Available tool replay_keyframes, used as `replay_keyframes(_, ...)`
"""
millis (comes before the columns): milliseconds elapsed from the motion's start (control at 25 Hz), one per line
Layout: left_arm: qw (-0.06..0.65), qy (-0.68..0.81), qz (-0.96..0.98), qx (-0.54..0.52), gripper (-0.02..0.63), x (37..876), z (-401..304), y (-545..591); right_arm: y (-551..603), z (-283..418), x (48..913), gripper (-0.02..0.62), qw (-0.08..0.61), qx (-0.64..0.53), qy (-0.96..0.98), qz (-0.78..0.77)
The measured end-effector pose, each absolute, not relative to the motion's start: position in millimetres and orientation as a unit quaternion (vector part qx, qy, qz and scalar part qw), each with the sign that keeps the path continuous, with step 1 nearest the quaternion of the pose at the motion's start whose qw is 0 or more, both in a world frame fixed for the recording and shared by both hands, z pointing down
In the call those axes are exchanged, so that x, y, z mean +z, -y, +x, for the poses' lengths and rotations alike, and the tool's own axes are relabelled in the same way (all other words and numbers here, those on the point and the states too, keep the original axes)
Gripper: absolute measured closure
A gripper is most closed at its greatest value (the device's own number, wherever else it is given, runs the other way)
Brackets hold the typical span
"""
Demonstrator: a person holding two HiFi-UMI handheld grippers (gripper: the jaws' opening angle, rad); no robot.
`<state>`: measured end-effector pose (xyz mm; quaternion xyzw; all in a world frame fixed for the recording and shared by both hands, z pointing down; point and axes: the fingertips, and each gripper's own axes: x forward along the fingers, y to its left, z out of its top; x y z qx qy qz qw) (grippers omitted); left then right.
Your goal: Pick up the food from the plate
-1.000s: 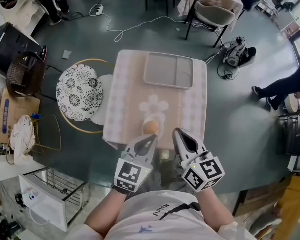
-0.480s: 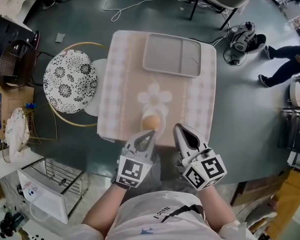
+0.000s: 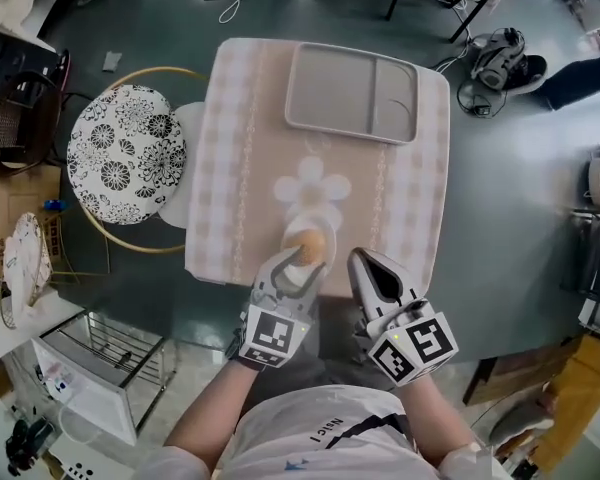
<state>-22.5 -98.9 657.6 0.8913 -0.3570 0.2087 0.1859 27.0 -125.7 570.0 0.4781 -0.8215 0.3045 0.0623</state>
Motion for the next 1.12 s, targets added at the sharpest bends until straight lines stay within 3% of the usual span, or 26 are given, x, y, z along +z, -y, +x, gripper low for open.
replay_keyframes(160,0.162,0.354,0.891,0.233,0.363,682,-20,102,128,29,581,0.583,0.063,0.307,0.820,0.479)
replay_keyframes(560,0.130,0.330,0.892,0.279,0.280,739,-10,103,135,30,611,0.583,0.064,0.309,0.820,0.478)
replay_keyframes(1120,0.108,0.311,0.890,0.315,0.264,777,-2,109,145,41,624,0.583,0.073,0.309,0.814,0.486)
